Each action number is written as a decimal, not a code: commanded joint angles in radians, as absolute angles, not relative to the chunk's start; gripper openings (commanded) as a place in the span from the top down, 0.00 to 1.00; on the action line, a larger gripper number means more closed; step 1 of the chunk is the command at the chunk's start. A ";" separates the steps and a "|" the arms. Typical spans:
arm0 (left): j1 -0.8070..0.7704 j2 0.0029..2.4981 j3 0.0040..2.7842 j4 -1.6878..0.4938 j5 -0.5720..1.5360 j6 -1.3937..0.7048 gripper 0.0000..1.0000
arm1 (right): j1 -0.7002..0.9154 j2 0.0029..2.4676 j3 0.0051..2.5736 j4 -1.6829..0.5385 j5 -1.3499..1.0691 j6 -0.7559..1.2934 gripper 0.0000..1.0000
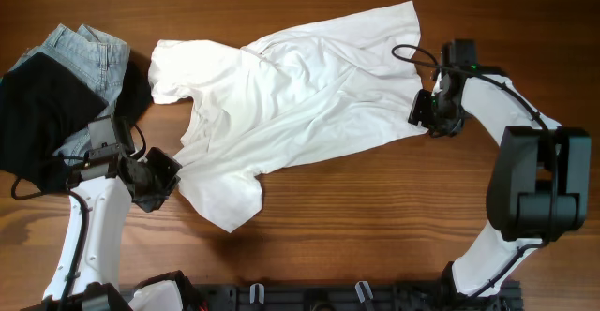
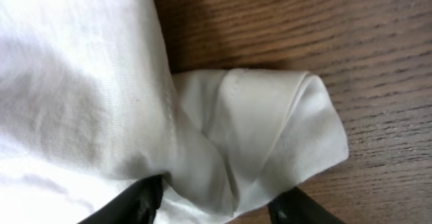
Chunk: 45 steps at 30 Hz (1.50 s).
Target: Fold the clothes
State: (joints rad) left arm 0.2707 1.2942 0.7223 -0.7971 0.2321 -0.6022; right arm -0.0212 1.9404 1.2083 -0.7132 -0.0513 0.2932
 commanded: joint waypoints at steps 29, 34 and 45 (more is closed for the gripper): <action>0.277 1.291 0.732 -0.775 0.214 -0.580 0.96 | -0.014 1.957 1.200 -0.924 -0.088 0.314 0.44; 0.277 1.291 0.732 -0.775 0.214 -0.580 0.96 | -0.013 1.957 1.165 -0.874 -0.181 0.319 0.45; 0.277 1.291 0.732 -0.775 0.211 -0.580 0.96 | -0.025 1.925 1.191 -1.002 -0.075 0.397 0.95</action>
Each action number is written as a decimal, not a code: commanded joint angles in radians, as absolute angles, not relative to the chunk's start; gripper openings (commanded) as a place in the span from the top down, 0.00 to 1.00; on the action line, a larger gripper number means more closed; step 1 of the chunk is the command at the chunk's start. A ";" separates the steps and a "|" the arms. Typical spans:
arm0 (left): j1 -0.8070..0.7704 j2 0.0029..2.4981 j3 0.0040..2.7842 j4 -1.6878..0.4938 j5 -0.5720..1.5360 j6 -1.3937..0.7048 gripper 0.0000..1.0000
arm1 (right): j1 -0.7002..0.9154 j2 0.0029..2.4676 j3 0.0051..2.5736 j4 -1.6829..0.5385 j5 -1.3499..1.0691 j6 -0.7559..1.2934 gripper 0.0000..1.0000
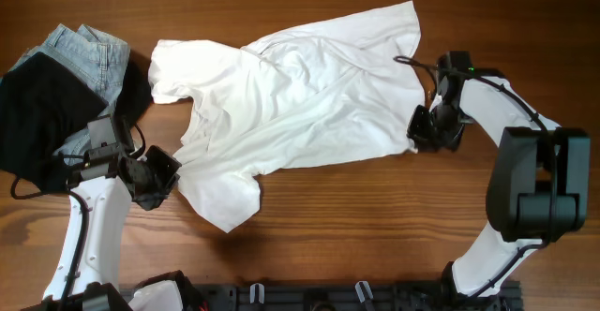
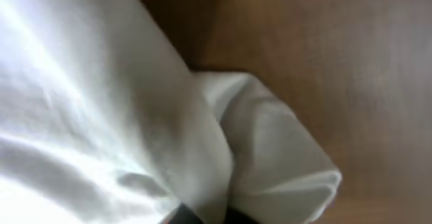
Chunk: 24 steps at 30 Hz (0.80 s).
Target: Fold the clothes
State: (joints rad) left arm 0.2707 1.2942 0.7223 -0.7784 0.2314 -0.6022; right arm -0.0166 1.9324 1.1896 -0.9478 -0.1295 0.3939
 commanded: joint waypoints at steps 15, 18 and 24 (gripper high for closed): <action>0.277 1.291 0.732 -0.775 0.211 -0.580 0.96 | -0.063 1.815 1.229 -0.891 0.007 0.142 0.96; 0.277 1.291 0.732 -0.775 0.211 -0.580 0.96 | -0.081 1.816 1.229 -0.739 0.254 0.344 0.78; 0.277 1.291 0.732 -0.775 0.211 -0.579 0.94 | -0.099 1.810 1.238 -0.880 0.088 0.270 0.29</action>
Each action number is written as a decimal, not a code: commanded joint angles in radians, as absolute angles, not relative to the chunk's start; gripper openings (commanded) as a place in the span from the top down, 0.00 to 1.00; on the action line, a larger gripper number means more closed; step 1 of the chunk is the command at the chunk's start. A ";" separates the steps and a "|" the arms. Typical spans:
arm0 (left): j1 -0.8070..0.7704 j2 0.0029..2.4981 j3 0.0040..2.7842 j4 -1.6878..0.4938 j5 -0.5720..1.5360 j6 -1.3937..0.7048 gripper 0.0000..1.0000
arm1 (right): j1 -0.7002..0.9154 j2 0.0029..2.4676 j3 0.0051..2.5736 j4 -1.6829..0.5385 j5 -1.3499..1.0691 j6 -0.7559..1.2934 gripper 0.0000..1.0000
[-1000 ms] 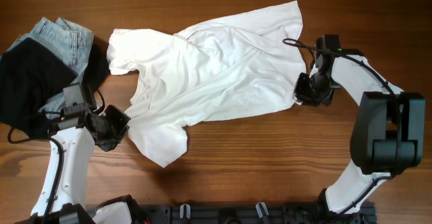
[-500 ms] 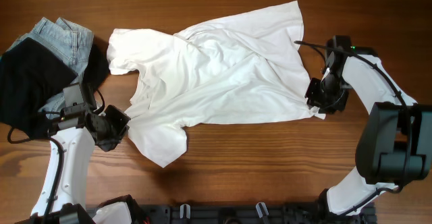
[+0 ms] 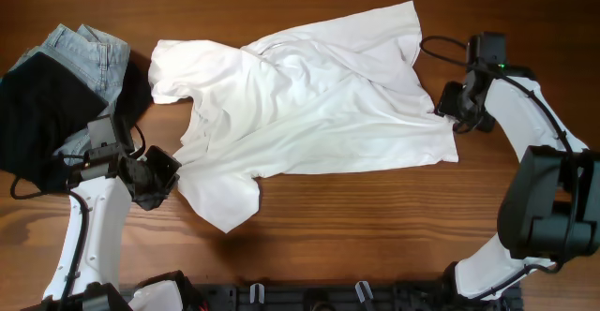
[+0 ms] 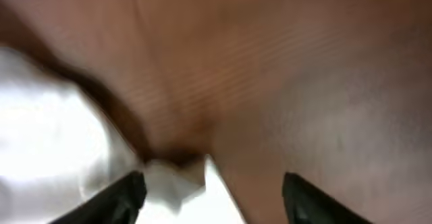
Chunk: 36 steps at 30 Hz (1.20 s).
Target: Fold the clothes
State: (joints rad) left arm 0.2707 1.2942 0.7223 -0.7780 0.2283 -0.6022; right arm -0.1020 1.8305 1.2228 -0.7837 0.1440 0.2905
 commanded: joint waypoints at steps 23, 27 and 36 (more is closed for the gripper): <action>0.277 1.291 0.732 -0.749 0.220 -0.560 0.96 | -0.100 1.797 1.051 -0.809 -0.121 0.363 0.96; 0.277 1.291 0.732 -0.730 0.253 -0.527 0.96 | -0.100 1.785 1.082 -0.849 -0.101 0.359 0.96; 0.277 1.250 0.838 -0.685 0.501 -0.339 0.96 | -0.106 1.723 1.155 -0.923 -0.173 0.244 0.96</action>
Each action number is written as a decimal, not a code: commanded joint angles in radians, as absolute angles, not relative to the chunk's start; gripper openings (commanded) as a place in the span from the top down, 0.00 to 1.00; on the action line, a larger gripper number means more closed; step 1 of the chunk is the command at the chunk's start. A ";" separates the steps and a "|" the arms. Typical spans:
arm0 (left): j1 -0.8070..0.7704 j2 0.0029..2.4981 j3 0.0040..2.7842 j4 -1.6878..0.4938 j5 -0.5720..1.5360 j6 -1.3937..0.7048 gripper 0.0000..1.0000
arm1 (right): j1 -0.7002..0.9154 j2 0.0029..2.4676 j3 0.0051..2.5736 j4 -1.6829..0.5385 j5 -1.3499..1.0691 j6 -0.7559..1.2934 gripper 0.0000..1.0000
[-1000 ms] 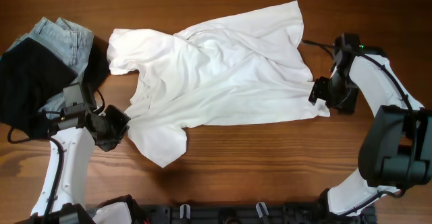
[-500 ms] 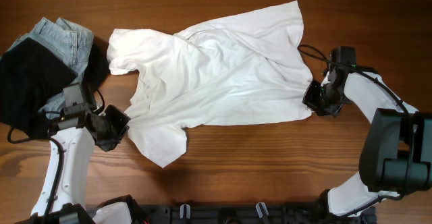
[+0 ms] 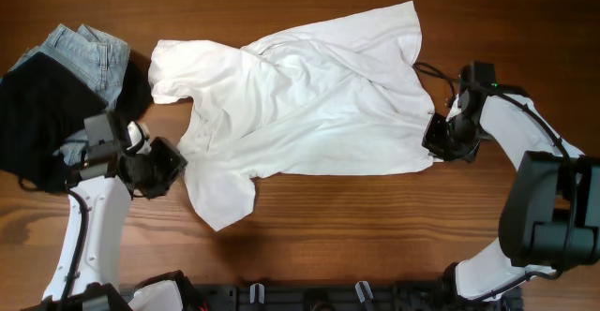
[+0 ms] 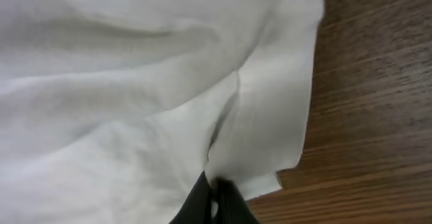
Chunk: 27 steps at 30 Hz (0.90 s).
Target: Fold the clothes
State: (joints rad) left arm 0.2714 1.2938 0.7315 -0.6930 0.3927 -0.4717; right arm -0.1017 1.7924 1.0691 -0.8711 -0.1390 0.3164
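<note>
A white T-shirt point(image 3: 309, 105) lies crumpled and spread across the middle of the table. My right gripper point(image 3: 437, 148) sits at its lower right corner. In the right wrist view that gripper point(image 4: 217, 198) has its jaws shut on a fold of the white fabric point(image 4: 263, 129). My left gripper point(image 3: 165, 167) is at the shirt's lower left edge, where the cloth runs into its fingers. It looks shut on that edge.
A pile of other clothes sits at the left edge: blue jeans point(image 3: 89, 53) under a black garment point(image 3: 37, 105). Bare wood table point(image 3: 375, 227) runs along the front and right of the shirt.
My right gripper was open beside the shirt's right edge. It now sits lower, shut on the lower right corner, which lies a little further left. My left gripper has shifted slightly up.
My right gripper first stood open around a folded-under corner at the shirt's right side, then was shut on it. By the last earlier moment that corner lay unfolded further right, with the gripper open above it. Now it grips the corner again. The left gripper stayed at the left edge throughout.
</note>
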 commanded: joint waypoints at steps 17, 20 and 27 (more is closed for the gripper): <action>0.278 1.008 1.644 -0.748 0.347 -0.292 0.96 | -0.162 1.323 2.067 -1.239 0.074 0.181 0.96; 0.277 1.069 1.644 -0.741 0.347 -0.295 0.96 | -0.162 1.378 2.067 -1.223 0.057 0.138 0.96; 0.190 1.485 1.644 -0.582 0.350 -0.217 0.96 | -0.162 1.719 2.067 -1.037 -0.091 0.117 0.96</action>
State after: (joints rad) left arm 0.2348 1.3418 1.6421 -0.7025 0.3843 -0.2836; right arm -0.1577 1.6127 2.0613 -1.1492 -0.0483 0.1268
